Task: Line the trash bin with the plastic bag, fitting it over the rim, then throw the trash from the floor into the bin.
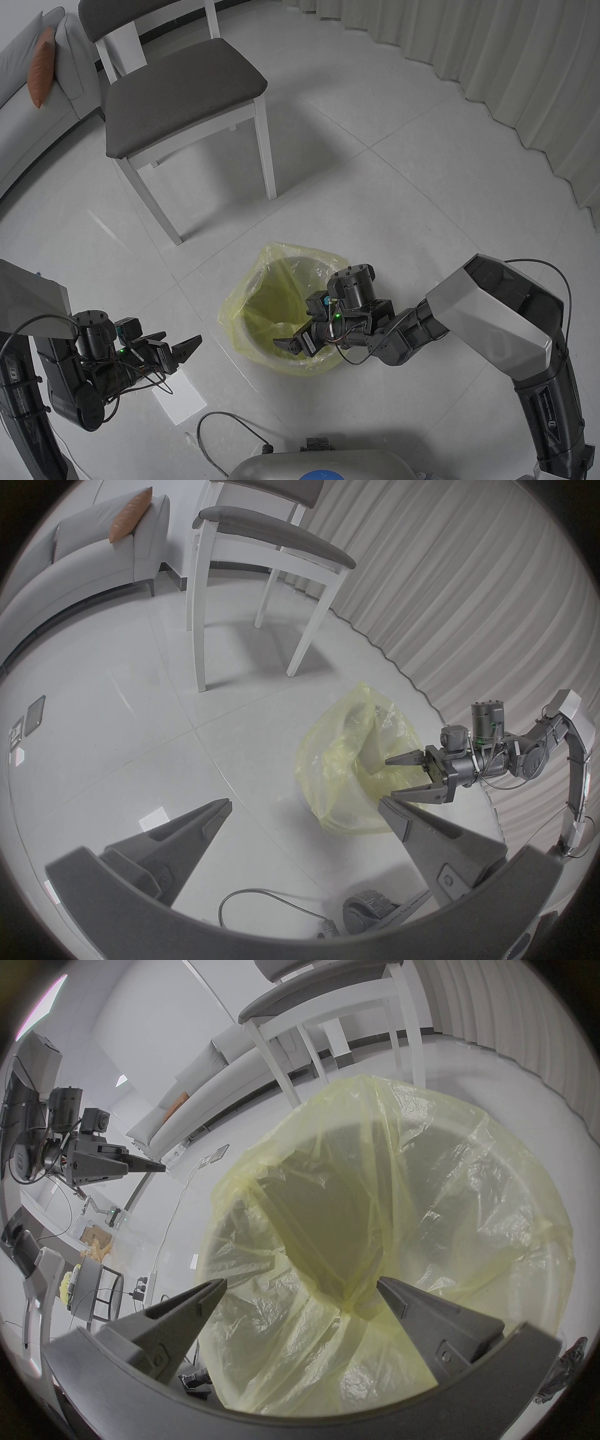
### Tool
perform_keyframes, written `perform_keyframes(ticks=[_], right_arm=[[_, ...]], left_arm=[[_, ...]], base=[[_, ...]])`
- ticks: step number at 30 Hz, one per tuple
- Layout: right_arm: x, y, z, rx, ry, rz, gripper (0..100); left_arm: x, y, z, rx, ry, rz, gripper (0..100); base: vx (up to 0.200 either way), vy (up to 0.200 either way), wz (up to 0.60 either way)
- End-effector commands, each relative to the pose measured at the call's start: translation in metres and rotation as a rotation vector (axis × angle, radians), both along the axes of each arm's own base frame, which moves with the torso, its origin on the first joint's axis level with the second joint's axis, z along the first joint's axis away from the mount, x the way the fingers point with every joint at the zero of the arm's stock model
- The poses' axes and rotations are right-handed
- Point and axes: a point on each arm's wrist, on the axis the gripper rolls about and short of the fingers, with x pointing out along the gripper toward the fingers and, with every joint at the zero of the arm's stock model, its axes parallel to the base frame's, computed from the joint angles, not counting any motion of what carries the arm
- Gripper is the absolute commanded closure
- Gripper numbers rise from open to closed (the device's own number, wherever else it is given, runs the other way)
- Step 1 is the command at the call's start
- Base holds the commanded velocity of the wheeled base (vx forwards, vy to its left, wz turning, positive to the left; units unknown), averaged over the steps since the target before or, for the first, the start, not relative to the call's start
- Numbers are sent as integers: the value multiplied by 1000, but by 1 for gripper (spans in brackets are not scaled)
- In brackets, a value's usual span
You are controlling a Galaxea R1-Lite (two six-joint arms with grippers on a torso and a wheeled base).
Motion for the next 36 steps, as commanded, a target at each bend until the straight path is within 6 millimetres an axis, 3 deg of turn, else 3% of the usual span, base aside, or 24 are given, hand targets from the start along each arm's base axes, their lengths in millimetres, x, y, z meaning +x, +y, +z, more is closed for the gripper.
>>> perform_keyframes(ticks=[1, 8, 9, 20, 29, 36], right_arm=[[2, -2, -10, -12, 15, -4, 0], [4, -6, -12, -29, 13, -3, 0], [4, -6, -11, -28, 12, -3, 100], [-4, -6, -5, -31, 15, 4, 100], [-33, -1, 14, -44, 10, 61, 100], [-52, 3, 1, -89, 26, 109, 100]], left_arm=[[0, 0, 2, -3, -17, 1, 0], [0, 0, 2, -2, -18, -1, 0], [0, 0, 2, -3, -17, -1, 0], [0, -1, 1, -3, -14, -2, 0], [-1, -1, -1, -3, 0, -3, 0], [-1, -2, -1, -16, 5, -3, 0]], base=[[0, 0, 0], [0, 0, 0], [0, 0, 0], [0, 0, 0], [0, 0, 0], [0, 0, 0]])
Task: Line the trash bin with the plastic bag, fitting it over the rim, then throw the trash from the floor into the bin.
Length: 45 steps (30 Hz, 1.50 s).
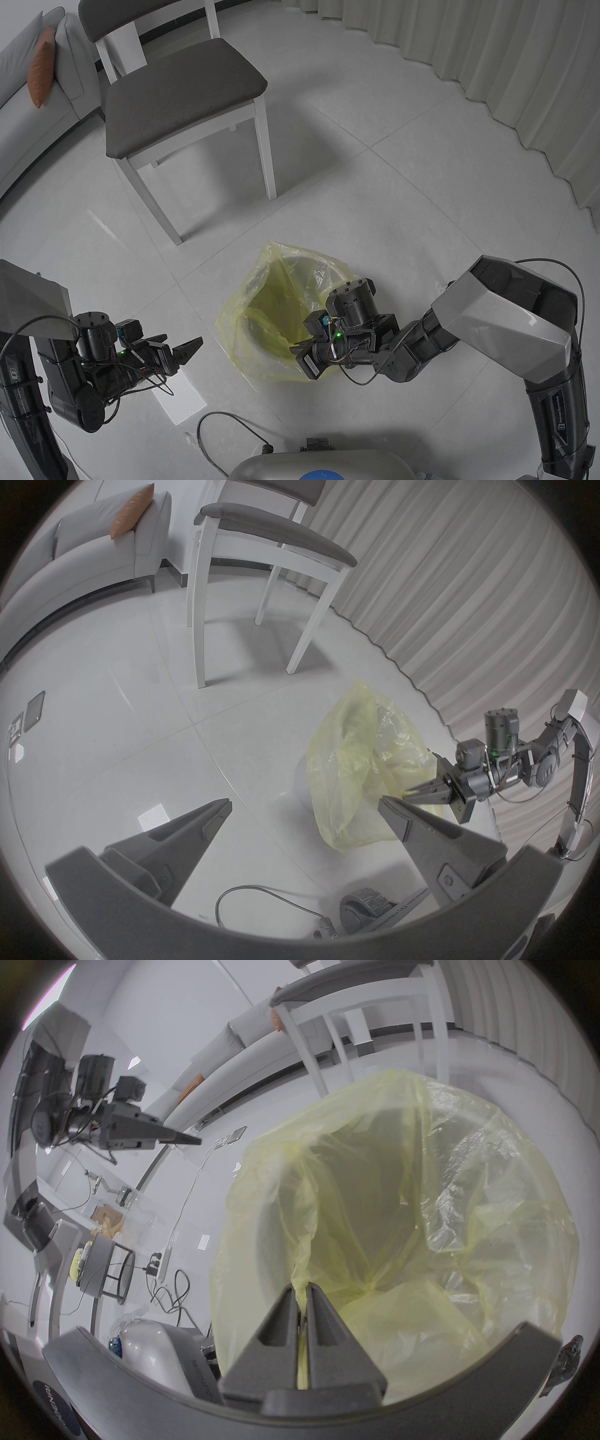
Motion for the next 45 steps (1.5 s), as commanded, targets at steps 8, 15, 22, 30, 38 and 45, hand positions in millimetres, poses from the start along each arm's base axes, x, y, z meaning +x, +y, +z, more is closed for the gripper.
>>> perform_keyframes(ticks=[8, 15, 22, 30, 38, 45], right_arm=[[-7, 3, -10, -14, -15, 30, 100], [-4, 1, -7, -15, -40, 25, 0], [-15, -6, 23, 13, -84, 25, 0], [-24, -39, 68, 51, -133, -27, 0], [-13, -80, 77, 39, -144, -121, 0], [19, -128, 73, 8, -165, -241, 0]], left_arm=[[2, -1, -2, -3, -4, -1, 0], [5, -7, -7, -3, 4, -22, 0], [11, -20, -6, -25, -10, -57, 0], [28, -31, -21, -12, -12, -45, 0], [47, -34, -41, -7, -7, -37, 0], [53, -33, -44, -7, -15, -20, 0]], base=[[0, 0, 0], [0, 0, 0], [0, 0, 0], [0, 0, 0], [0, 0, 0], [0, 0, 0]])
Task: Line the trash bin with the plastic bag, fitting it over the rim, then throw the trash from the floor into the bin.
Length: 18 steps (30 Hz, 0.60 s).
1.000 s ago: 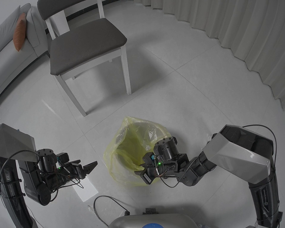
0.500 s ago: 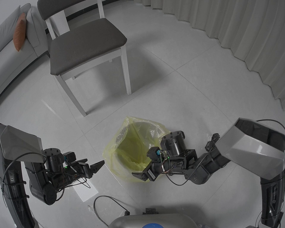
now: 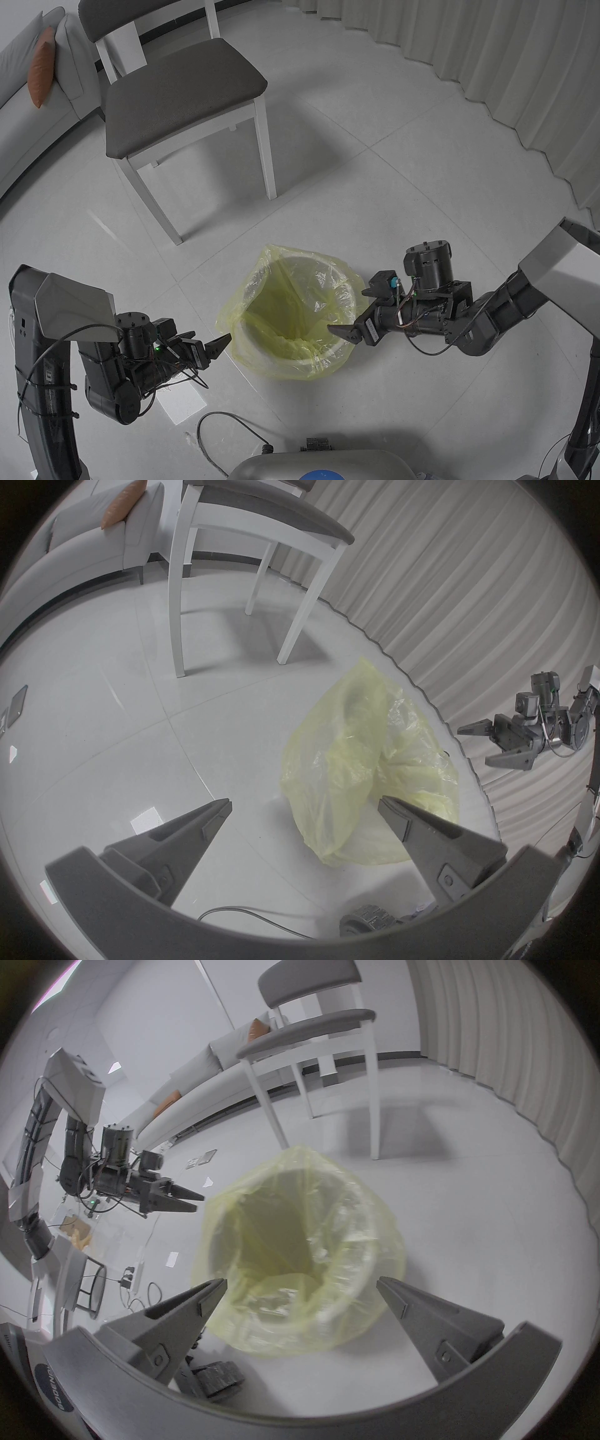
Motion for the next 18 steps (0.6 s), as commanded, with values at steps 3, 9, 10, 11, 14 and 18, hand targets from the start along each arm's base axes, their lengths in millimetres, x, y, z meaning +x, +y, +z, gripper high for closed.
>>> perform_keyframes(ticks=[3, 9, 10, 11, 14, 18], right_arm=[[30, -40, -13, -27, -2, -96, 0], [47, -44, -47, -54, 43, -112, 0], [50, -44, -52, -60, 48, -112, 0], [53, -44, -56, -63, 47, -111, 0], [59, -43, -67, -67, 57, -114, 0], [64, -46, -75, -70, 66, -123, 0]], left_arm=[[9, 0, -6, -4, -18, 7, 0], [16, -3, -7, -7, -39, 3, 0], [18, -3, -9, -7, -41, 3, 0], [20, -4, -11, -8, -42, 3, 0], [23, -4, -14, -6, -44, 6, 0], [25, -5, -15, -7, -49, 3, 0]], base=[[0, 0, 0], [0, 0, 0], [0, 0, 0], [0, 0, 0], [0, 0, 0], [0, 0, 0]])
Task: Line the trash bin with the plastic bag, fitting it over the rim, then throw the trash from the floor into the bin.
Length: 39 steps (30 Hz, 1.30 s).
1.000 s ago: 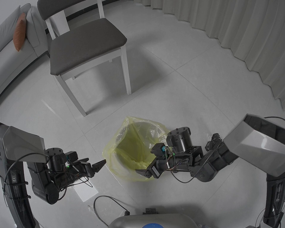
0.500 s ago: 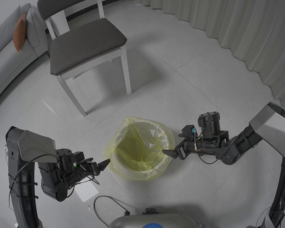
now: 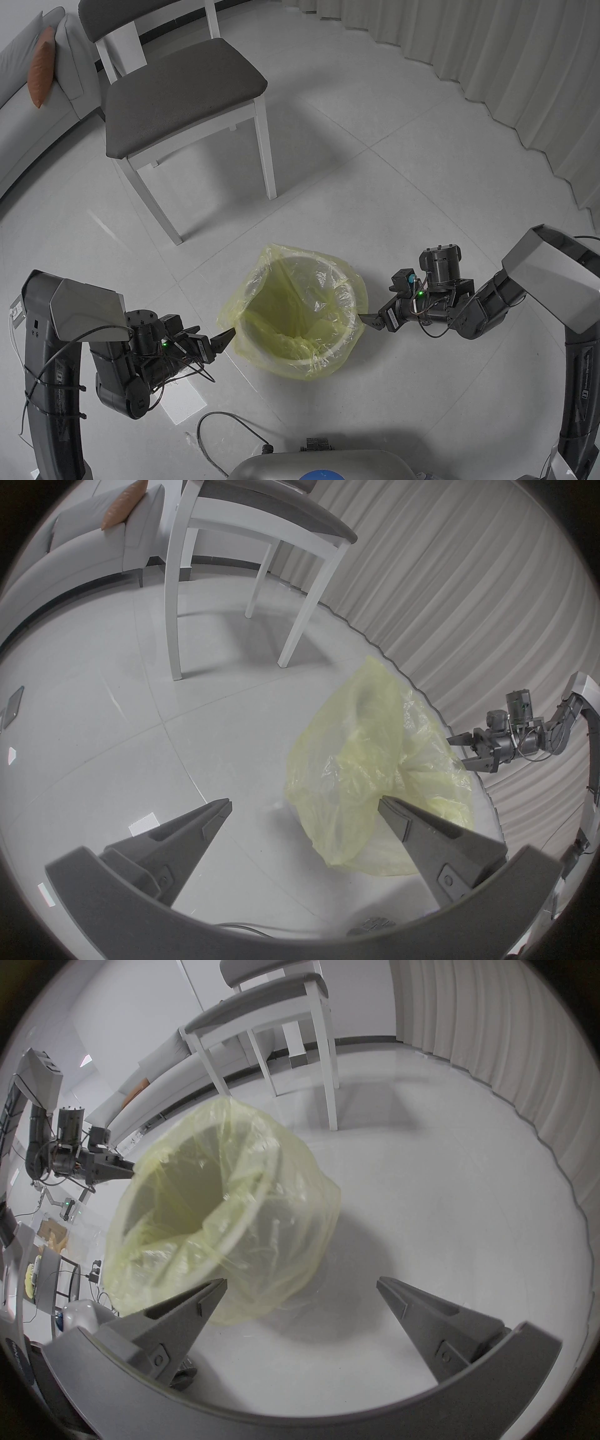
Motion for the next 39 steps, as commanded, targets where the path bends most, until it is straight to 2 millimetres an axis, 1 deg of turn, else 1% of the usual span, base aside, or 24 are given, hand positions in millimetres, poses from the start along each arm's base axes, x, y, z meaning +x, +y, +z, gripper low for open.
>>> perform_keyframes(ticks=[1, 2, 3, 9, 15, 17, 20, 23, 26, 29, 30, 32, 33, 34, 37, 38, 39], right_arm=[[5, -1, -23, -12, 38, -6, 0], [10, 0, -31, -12, 38, -6, 0], [11, 1, -32, -11, 39, -6, 0], [21, 10, -59, -19, 54, 6, 0], [25, 13, -75, -25, 69, 11, 0], [25, 15, -76, -26, 69, 13, 0], [25, 16, -79, -26, 72, 17, 0], [26, 16, -78, -25, 70, 14, 0], [25, 14, -78, -24, 73, 10, 0], [22, 9, -71, -24, 71, 4, 0], [19, 0, -53, -20, 53, -11, 0], [16, -14, -32, -15, 33, -37, 0], [15, -23, -19, -13, 14, -54, 0], [14, -37, -5, -11, -7, -83, 0], [15, -68, 17, -17, -48, -144, 0], [15, -69, 18, -18, -50, -146, 0], [15, -89, 26, -41, -58, -176, 0]], left_arm=[[3, -1, -4, -2, -11, -1, 0], [7, -4, -10, -2, -10, -8, 0], [7, -5, -10, -2, -11, -9, 0], [20, -10, -28, 1, -13, -16, 0], [24, -14, -39, 5, -8, -25, 0], [25, -15, -39, 2, -12, -29, 0], [27, -20, -46, 4, -6, -40, 0], [31, -22, -47, 1, -21, -43, 0], [30, -23, -47, 1, -20, -44, 0], [26, -21, -47, 5, -5, -45, 0], [21, -17, -46, 12, 11, -42, 0], [17, -14, -43, 13, 22, -37, 0], [14, -13, -41, 16, 27, -34, 0], [12, -9, -39, 17, 33, -27, 0], [8, -3, -30, 15, 30, -15, 0], [7, -3, -29, 15, 30, -15, 0], [5, 1, -25, 15, 31, -7, 0]], base=[[0, 0, 0], [0, 0, 0], [0, 0, 0], [0, 0, 0], [0, 0, 0], [0, 0, 0], [0, 0, 0], [0, 0, 0], [0, 0, 0], [0, 0, 0], [0, 0, 0], [0, 0, 0], [0, 0, 0], [0, 0, 0], [0, 0, 0], [0, 0, 0], [0, 0, 0]])
